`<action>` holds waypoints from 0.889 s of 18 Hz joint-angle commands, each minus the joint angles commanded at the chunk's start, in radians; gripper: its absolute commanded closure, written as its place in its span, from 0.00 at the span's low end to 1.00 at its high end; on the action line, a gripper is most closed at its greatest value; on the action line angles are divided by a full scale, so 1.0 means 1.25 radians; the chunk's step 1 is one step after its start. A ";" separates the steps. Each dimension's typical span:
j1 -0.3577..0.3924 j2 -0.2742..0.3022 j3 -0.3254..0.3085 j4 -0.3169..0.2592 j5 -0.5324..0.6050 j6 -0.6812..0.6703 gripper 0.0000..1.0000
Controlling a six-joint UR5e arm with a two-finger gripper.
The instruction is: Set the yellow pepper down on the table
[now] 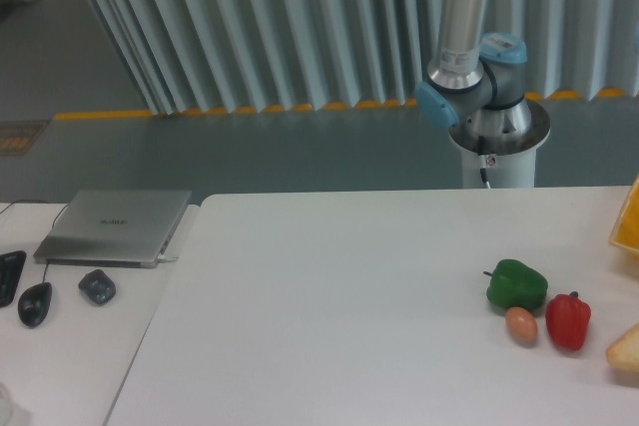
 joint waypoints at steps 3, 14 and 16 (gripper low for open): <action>0.000 -0.015 0.000 0.017 0.000 0.005 0.00; 0.005 -0.085 0.000 0.110 0.000 0.005 0.00; 0.005 -0.092 0.000 0.122 0.000 0.006 0.00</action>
